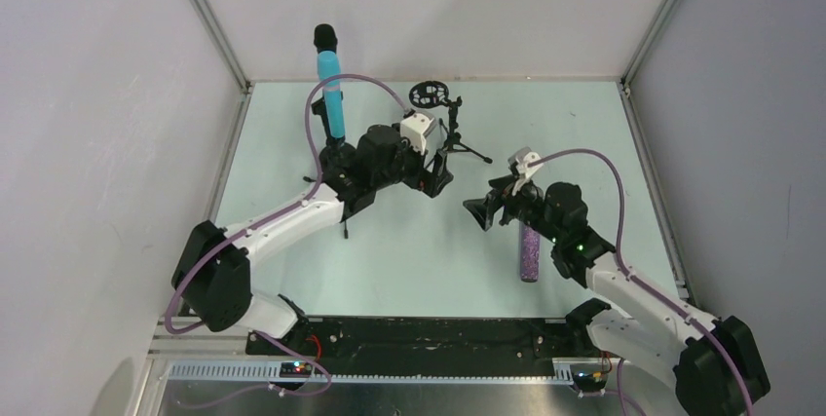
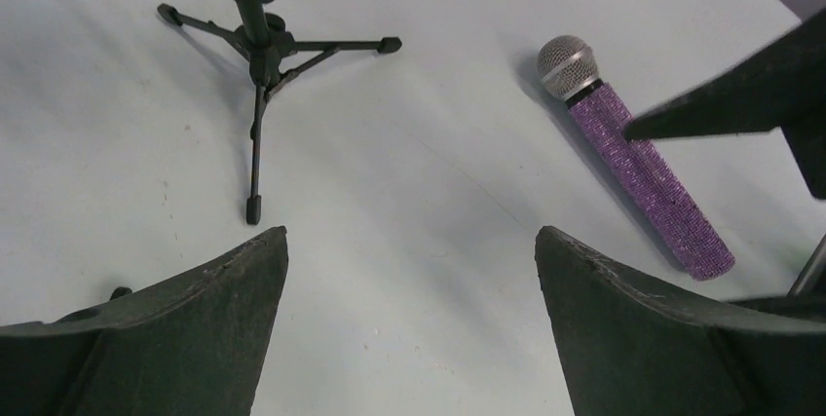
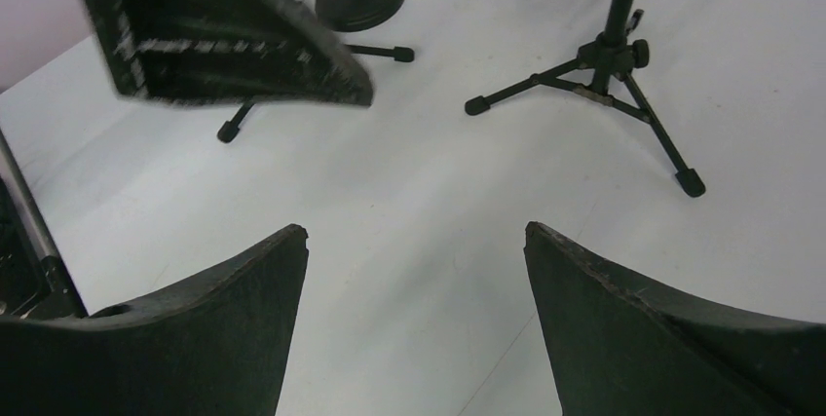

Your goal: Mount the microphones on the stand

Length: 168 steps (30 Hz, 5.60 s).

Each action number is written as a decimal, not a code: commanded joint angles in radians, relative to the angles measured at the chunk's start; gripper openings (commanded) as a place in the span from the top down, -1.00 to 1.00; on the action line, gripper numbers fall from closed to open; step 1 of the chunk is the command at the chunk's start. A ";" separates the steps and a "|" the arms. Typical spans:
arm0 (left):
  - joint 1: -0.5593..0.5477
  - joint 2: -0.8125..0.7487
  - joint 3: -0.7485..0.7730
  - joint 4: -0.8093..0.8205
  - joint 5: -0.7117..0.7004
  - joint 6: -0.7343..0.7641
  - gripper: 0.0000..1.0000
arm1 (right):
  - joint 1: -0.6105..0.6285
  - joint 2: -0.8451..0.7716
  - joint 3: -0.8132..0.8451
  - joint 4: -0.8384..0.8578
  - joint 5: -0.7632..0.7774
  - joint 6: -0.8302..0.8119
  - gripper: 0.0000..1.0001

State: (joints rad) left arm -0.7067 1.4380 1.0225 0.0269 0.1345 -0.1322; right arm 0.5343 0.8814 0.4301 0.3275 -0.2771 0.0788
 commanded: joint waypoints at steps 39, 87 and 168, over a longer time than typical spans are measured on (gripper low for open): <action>-0.003 -0.040 0.044 -0.099 0.005 0.084 -0.99 | -0.074 0.970 1.040 -0.251 0.205 -0.001 -0.67; -0.004 -0.179 -0.023 -0.009 -0.287 0.176 -0.99 | 0.005 0.790 0.967 -0.544 0.171 -0.073 1.00; -0.003 -0.205 -0.050 0.034 -0.300 0.162 -0.99 | 0.150 0.307 0.480 -0.494 0.227 0.051 -0.16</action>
State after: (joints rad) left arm -0.7067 1.2751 0.9775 0.0212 -0.1543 0.0265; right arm 0.6800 1.2278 0.9062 -0.2108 -0.0216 0.1436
